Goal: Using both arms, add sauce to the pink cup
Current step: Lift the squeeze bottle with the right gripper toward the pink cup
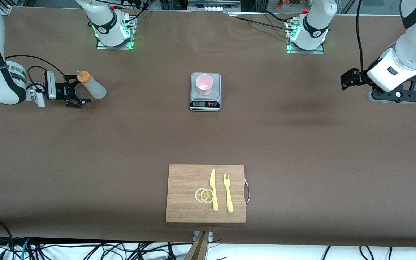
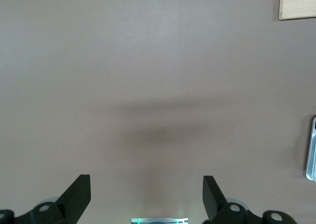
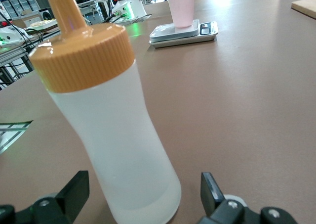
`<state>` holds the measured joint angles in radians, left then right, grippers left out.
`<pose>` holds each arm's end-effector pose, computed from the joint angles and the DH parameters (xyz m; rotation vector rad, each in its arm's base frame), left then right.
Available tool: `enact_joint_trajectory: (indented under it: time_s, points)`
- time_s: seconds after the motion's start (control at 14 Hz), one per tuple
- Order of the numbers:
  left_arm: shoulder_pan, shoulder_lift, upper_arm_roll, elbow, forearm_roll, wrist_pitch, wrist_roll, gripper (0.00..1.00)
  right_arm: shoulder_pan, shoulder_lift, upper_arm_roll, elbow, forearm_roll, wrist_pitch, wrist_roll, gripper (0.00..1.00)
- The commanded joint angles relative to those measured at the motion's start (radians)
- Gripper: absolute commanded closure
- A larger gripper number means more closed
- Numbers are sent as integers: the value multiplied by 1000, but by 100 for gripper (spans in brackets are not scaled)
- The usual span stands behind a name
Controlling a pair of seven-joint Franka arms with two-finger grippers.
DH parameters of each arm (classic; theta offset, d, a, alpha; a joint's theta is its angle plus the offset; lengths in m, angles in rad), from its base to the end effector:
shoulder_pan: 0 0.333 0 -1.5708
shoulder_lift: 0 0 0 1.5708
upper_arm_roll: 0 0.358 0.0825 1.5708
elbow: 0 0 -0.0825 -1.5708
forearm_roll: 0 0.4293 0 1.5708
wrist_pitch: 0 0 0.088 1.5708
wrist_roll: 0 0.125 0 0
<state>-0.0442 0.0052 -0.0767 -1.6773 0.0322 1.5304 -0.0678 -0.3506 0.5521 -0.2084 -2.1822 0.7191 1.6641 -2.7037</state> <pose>0.5844 -0.0667 0.5879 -3.0860 0.0838 0.2295 0.4278 -0.1896 0.1048 -1.4497 -1.5340 -0.6479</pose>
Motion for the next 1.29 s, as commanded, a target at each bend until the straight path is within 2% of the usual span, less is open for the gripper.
enact_joint_trajectory:
  time_s: [0.0, 0.07, 0.36, 0.57, 0.79, 1.21]
  points:
    - [-3, 10, 2, 33, -15, -26, 10, 0, 12, -17, 4, -34, 22, 20, -24, 1]
    - [-6, 12, 2, 40, -15, -26, 10, 0, 16, -17, 6, -36, 22, 20, -24, 3]
    - [-6, 19, 3, 47, -9, -26, 25, 0, 38, -20, 9, -36, 36, 34, -24, 29]
    - [-8, 19, 0, 45, -9, -27, 23, 0, 42, -21, 9, -36, 40, 45, -24, 66]
    - [-9, 19, -17, 45, -3, -27, 25, 0, 67, -46, 7, -31, 40, 58, 14, 70]
    - [-6, 18, -21, 45, -5, -29, 23, 0, 237, -227, 6, -36, 20, 189, 289, 71]
